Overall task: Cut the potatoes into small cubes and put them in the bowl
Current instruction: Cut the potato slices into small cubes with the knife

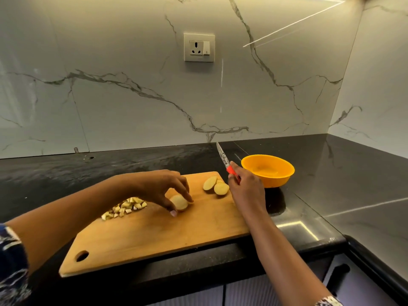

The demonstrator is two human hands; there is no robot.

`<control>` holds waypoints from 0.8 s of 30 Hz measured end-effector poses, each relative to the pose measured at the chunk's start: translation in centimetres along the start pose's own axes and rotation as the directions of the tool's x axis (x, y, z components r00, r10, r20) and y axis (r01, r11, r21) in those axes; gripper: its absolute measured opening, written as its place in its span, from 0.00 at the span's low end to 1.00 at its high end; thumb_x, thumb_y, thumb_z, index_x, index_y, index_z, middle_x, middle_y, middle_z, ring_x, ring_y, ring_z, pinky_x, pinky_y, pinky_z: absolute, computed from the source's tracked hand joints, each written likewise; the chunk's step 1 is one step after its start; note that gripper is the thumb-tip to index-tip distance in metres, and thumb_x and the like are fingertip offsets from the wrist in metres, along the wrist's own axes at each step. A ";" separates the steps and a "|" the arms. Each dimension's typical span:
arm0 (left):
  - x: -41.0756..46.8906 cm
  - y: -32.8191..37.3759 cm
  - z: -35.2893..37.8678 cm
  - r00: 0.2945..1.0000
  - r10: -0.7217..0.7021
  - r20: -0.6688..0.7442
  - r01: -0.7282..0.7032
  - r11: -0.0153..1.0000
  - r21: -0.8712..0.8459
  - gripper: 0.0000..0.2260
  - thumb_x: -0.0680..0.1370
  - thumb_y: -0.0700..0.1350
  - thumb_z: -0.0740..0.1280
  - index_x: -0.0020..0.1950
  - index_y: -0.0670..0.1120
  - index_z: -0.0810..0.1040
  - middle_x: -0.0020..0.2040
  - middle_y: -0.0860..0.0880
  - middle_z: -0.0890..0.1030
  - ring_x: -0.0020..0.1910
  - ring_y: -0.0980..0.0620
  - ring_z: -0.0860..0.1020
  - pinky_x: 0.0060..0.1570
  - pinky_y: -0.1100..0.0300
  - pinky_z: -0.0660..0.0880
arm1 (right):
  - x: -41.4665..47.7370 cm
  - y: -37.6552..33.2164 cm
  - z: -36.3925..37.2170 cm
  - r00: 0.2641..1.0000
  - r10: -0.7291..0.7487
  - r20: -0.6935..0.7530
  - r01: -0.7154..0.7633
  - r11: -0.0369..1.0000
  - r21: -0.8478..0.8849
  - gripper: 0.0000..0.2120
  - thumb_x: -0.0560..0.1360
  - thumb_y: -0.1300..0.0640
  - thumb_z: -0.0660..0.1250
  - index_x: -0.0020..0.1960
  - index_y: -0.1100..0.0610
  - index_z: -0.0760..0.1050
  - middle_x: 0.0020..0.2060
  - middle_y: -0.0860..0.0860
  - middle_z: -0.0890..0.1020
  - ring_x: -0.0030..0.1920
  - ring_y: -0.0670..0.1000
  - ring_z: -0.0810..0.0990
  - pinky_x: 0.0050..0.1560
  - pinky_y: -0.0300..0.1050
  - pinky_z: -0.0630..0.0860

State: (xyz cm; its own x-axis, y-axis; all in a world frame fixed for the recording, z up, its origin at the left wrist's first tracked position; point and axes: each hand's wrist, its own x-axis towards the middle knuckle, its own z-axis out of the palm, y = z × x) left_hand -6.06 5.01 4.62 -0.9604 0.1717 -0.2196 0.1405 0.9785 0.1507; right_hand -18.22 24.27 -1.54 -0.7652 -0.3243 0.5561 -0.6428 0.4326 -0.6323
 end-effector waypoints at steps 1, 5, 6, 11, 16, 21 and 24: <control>-0.4 -0.1 0.0 1.000 -0.015 0.014 0.016 0.997 -0.079 0.22 0.72 0.51 0.73 0.64 0.61 0.72 0.64 0.61 0.69 0.64 0.60 0.65 0.63 0.65 0.64 | -0.1 0.0 0.0 1.000 0.005 0.001 -0.005 1.000 -0.012 0.19 0.79 0.56 0.62 0.70 0.52 0.69 0.50 0.50 0.81 0.44 0.42 0.73 0.37 0.30 0.67; -1.9 0.0 0.5 0.959 -0.211 -0.191 0.153 0.947 -0.283 0.26 0.71 0.53 0.73 0.67 0.59 0.69 0.66 0.59 0.69 0.64 0.60 0.66 0.66 0.60 0.64 | -0.4 -0.3 -0.1 1.000 0.011 0.019 -0.011 0.999 -0.033 0.19 0.79 0.56 0.62 0.70 0.52 0.69 0.53 0.51 0.81 0.46 0.41 0.71 0.44 0.35 0.70; -2.1 0.4 1.0 0.920 -0.289 -0.265 0.206 0.931 -0.302 0.27 0.71 0.55 0.72 0.68 0.58 0.68 0.67 0.57 0.71 0.63 0.59 0.69 0.64 0.60 0.67 | -0.5 -0.4 -0.1 1.000 0.010 0.025 -0.009 0.999 -0.038 0.19 0.79 0.56 0.62 0.70 0.52 0.69 0.53 0.50 0.81 0.46 0.41 0.71 0.45 0.35 0.70; -2.4 2.8 4.5 0.835 -0.449 -0.318 0.409 0.893 -0.188 0.31 0.72 0.61 0.67 0.73 0.51 0.66 0.66 0.52 0.75 0.63 0.53 0.73 0.61 0.61 0.68 | -0.7 -0.7 -0.2 0.999 0.017 0.052 -0.015 0.999 -0.050 0.20 0.79 0.55 0.62 0.71 0.51 0.68 0.54 0.50 0.81 0.46 0.41 0.71 0.44 0.35 0.70; -2.9 2.3 4.1 0.857 -0.439 -0.268 0.393 0.895 -0.210 0.23 0.75 0.55 0.67 0.69 0.50 0.71 0.67 0.52 0.74 0.66 0.53 0.69 0.65 0.60 0.64 | -1.3 -1.5 -0.5 0.992 0.021 0.127 -0.010 0.996 -0.087 0.20 0.79 0.55 0.62 0.71 0.51 0.68 0.58 0.50 0.80 0.54 0.45 0.76 0.46 0.34 0.67; -4.4 2.3 4.2 0.887 -0.302 -0.350 0.252 0.950 -0.182 0.25 0.75 0.57 0.63 0.71 0.53 0.66 0.68 0.61 0.66 0.69 0.59 0.63 0.70 0.62 0.53 | -4.0 -3.6 -1.8 0.957 -0.058 0.284 0.100 0.986 -0.135 0.21 0.79 0.54 0.62 0.71 0.47 0.67 0.58 0.48 0.79 0.54 0.45 0.76 0.49 0.36 0.70; -5.4 1.3 5.1 0.911 -0.170 -0.377 0.146 0.985 -0.092 0.36 0.69 0.76 0.45 0.69 0.58 0.63 0.65 0.66 0.63 0.67 0.68 0.61 0.71 0.66 0.48 | -6.9 -4.8 -2.3 0.919 -0.124 0.375 0.182 0.976 -0.122 0.21 0.79 0.52 0.61 0.71 0.45 0.66 0.61 0.44 0.77 0.55 0.42 0.74 0.49 0.33 0.67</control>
State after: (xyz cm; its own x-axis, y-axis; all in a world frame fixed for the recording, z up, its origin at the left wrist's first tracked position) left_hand 0.54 5.92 1.09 -0.9891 -0.0531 0.1375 -0.0239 0.9784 0.2053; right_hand -9.77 26.34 -1.06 -0.6367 -0.6668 0.3874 -0.7618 0.4660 -0.4500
